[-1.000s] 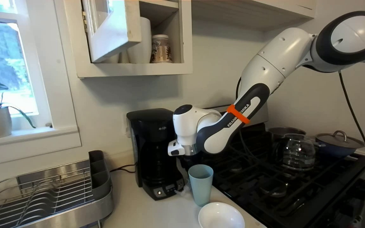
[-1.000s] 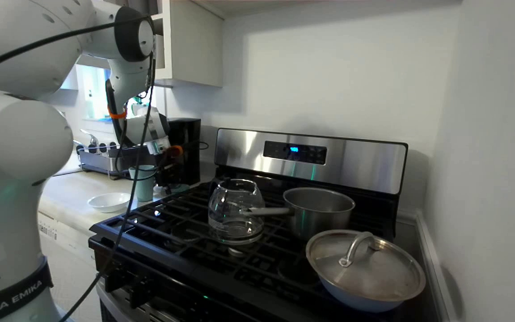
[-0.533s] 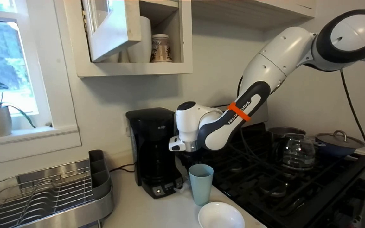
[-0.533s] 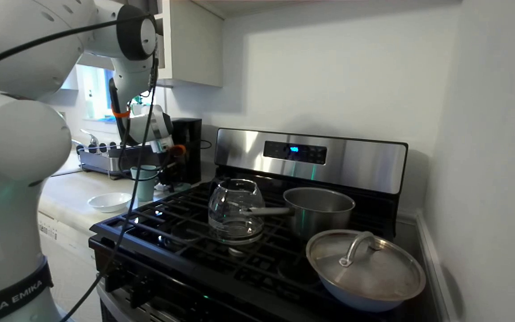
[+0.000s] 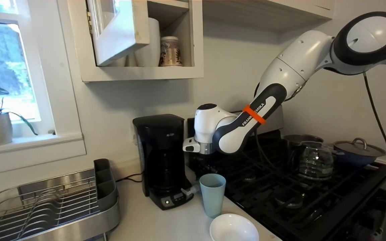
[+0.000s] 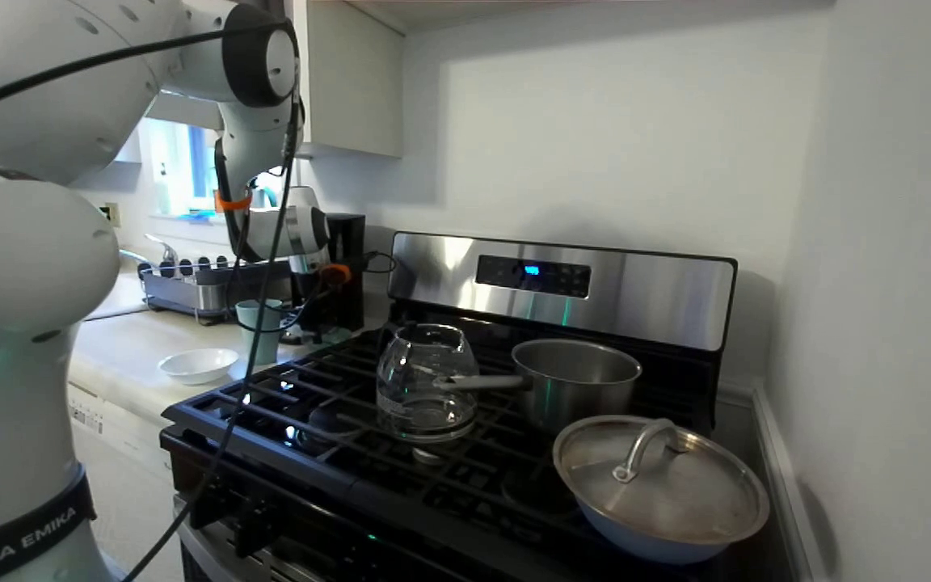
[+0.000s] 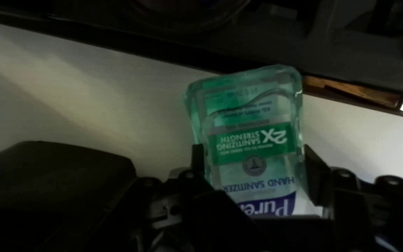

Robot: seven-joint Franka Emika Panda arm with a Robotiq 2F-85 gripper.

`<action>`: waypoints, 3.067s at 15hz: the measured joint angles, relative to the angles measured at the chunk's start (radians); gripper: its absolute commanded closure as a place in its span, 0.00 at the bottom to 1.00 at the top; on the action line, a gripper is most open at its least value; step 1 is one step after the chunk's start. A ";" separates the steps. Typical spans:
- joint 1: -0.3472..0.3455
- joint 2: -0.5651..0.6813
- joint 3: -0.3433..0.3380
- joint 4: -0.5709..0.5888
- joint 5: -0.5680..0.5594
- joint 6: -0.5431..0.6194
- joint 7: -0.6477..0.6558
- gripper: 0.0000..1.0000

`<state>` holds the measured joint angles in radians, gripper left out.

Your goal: Remove the bottle from the top of the stove

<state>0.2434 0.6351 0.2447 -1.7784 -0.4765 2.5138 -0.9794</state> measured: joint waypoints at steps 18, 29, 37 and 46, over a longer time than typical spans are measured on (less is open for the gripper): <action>-0.434 -0.075 0.327 -0.106 0.829 0.025 -0.705 0.60; -0.460 -0.031 0.280 -0.102 1.197 -0.144 -0.958 0.60; -0.396 0.005 0.209 -0.092 1.454 -0.159 -1.107 0.60; -0.310 0.005 0.104 -0.083 1.699 -0.188 -1.275 0.35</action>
<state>-0.0667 0.6404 0.3483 -1.8611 1.2220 2.3261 -2.2546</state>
